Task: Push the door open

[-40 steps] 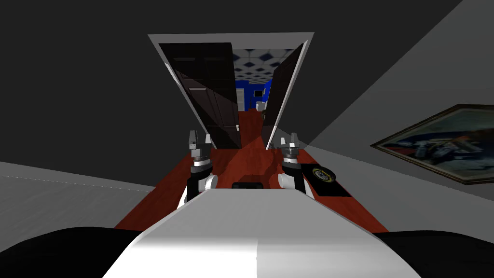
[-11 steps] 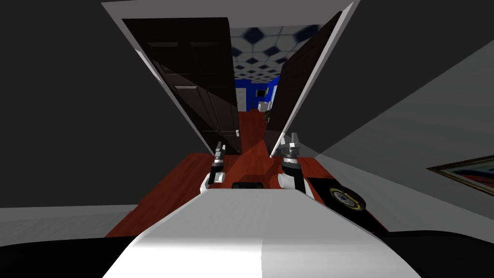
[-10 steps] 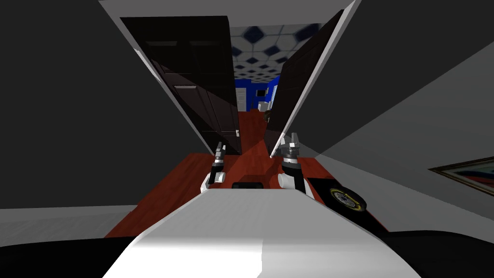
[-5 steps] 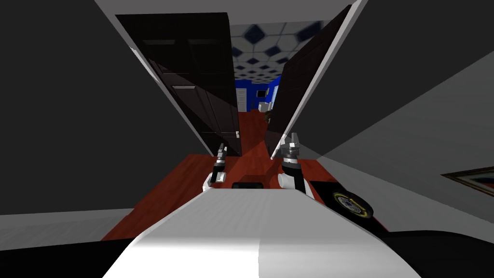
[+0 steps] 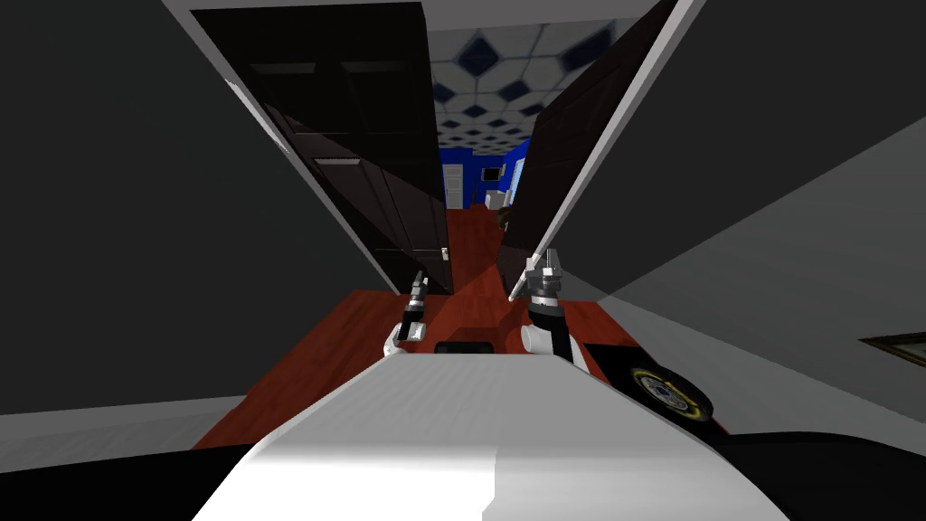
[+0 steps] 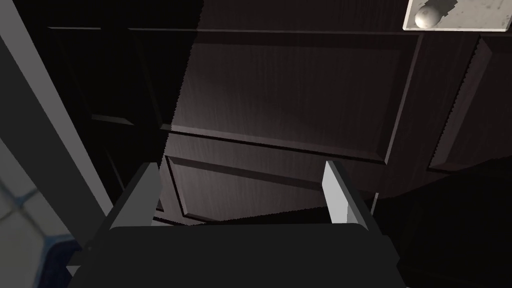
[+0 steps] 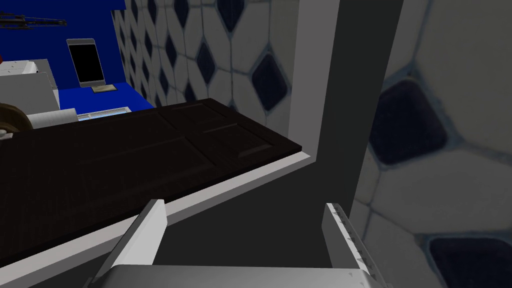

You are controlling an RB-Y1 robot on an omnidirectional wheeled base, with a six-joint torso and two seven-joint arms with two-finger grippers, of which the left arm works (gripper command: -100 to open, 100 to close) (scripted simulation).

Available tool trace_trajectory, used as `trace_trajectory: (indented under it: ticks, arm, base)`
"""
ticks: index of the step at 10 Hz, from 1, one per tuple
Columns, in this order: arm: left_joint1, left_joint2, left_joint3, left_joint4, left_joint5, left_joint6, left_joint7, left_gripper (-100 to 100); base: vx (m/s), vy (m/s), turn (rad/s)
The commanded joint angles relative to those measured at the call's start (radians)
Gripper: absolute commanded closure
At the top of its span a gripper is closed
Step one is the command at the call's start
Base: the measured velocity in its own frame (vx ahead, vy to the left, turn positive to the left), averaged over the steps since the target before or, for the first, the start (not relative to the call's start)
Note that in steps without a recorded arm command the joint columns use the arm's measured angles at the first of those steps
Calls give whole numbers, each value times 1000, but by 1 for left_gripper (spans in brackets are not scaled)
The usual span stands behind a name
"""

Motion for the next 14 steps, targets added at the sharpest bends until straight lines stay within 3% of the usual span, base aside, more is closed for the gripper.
trace_trajectory:
  ticks: [1,14]
  arm:
    - [-17,3,1,50,-1,-14,7,-100]
    - [-154,1,5,407,-16,-63,48,-100]
  base:
    - [63,-2,14]
    - [99,-3,12]
